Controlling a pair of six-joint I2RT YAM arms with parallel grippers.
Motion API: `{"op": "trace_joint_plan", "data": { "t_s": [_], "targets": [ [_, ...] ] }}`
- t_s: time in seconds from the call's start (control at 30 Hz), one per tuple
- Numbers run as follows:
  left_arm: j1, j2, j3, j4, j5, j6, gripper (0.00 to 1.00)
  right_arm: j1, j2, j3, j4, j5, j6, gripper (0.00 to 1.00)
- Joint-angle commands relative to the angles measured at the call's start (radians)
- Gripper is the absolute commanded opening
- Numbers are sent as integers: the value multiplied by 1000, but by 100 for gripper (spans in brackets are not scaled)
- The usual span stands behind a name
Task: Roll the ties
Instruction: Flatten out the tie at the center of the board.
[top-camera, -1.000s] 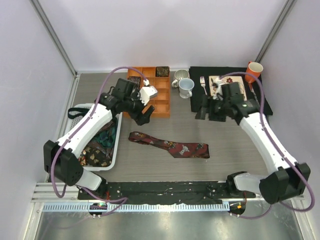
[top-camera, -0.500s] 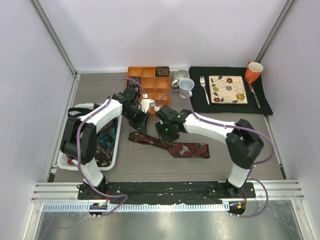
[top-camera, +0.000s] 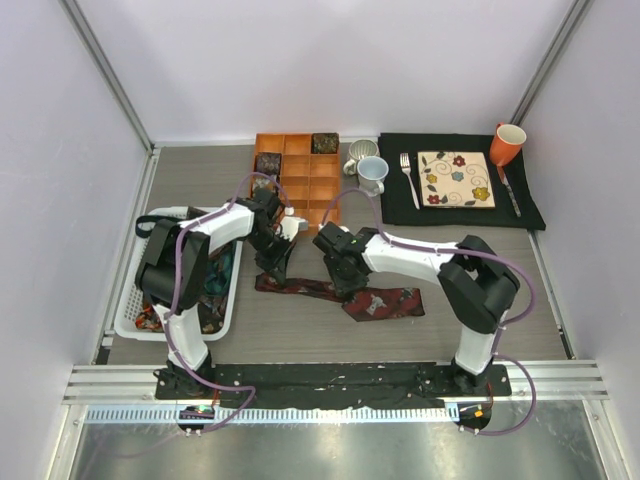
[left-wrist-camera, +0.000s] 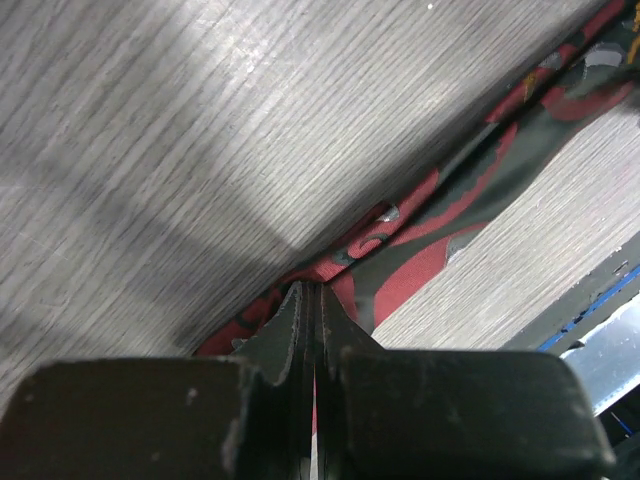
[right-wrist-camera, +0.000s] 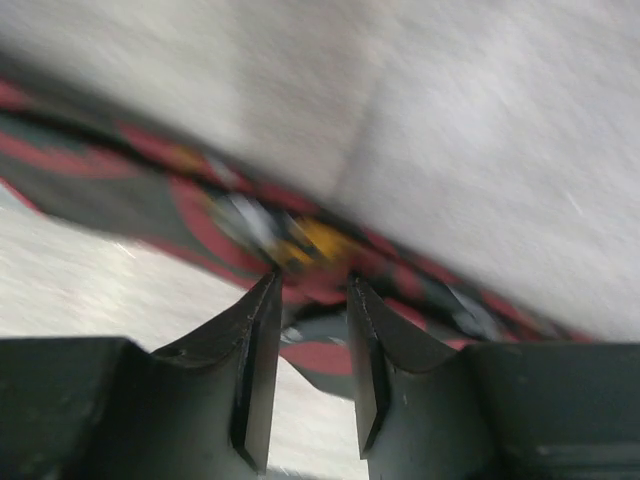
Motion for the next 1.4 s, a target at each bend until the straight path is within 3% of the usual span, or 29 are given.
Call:
{"op": "trace_joint_plan", "data": {
  "t_s": [0.0, 0.17, 0.23, 0.3, 0.4, 0.5, 0.6, 0.67, 0.77, 1.03, 1.1, 1.2, 1.3, 1.37],
  "targets": [
    [7, 27, -3, -4, -93, 18, 0, -24, -144, -70, -122, 84, 6, 36],
    [18, 40, 0, -12, -108, 18, 0, -89, -294, -142, -320, 206, -20, 37],
    [20, 37, 1, -12, -104, 14, 0, -188, -331, -153, -378, 275, -22, 37],
    [21, 30, 1, -12, -96, 13, 0, -288, -377, -119, -434, 288, -42, 38],
    [21, 32, 4, -12, -84, 8, 0, -334, -376, -18, -471, 262, -78, 41],
    [20, 35, 7, -13, -73, 4, 0, -293, -373, 36, -445, 91, -83, 45],
    [21, 38, 7, -7, -73, 2, 0, -137, -345, 47, -379, 34, -13, 55],
    [21, 38, 10, -1, -68, -2, 0, -30, -278, 48, -330, 36, 61, 60],
    [21, 41, 15, 4, -67, -5, 0, 37, -175, 51, -262, 64, 116, 61],
    [23, 40, 0, 20, -82, -5, 0, 60, 23, 36, -199, 105, 135, 63],
    [24, 44, 3, 19, -85, -5, 0, 62, 44, 18, -199, 119, 138, 60],
    [38, 52, 6, 19, -84, -7, 0, 60, 32, -13, -215, 145, 144, 42],
    [55, 55, 9, 14, -82, -4, 0, 58, 5, -21, -266, 205, 151, 1],
    [66, 55, 9, 10, -84, 1, 0, 48, -40, 2, -346, 254, 156, 1]
  ]
}}
